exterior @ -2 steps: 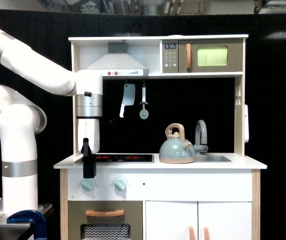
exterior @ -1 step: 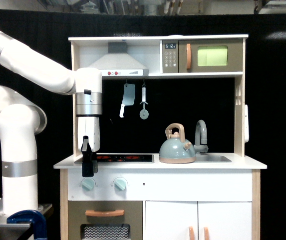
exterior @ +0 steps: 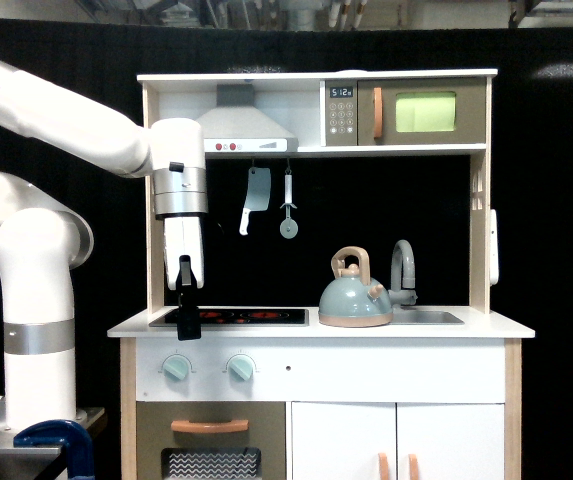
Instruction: Place the teapot on the stove
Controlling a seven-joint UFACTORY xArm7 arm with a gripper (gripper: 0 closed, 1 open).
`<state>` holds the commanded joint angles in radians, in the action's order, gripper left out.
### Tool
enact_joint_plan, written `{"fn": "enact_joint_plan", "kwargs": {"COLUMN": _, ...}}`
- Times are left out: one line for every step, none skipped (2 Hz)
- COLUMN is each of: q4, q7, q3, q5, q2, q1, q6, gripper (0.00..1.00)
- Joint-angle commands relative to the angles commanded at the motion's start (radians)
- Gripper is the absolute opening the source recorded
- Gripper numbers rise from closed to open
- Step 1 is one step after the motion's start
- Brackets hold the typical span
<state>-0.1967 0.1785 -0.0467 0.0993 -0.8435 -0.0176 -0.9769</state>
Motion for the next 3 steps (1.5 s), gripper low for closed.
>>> {"fn": "enact_joint_plan", "kwargs": {"q4": -0.582, "q7": 0.776, "q3": -0.225, "q5": -0.225, "q2": 0.517, "q1": 0.310, "q6": 0.065, "gripper": 1.00}}
{"fn": "enact_joint_plan", "kwargs": {"q4": -0.871, "q7": 1.320, "q3": -0.297, "q5": -0.311, "q2": 0.792, "q1": 0.372, "q6": -0.097, "gripper": 1.00}}
{"fn": "enact_joint_plan", "kwargs": {"q4": -1.254, "q7": 1.878, "q3": -0.326, "q5": -0.723, "q2": 1.151, "q1": 0.145, "q6": -0.548, "gripper": 1.00}}
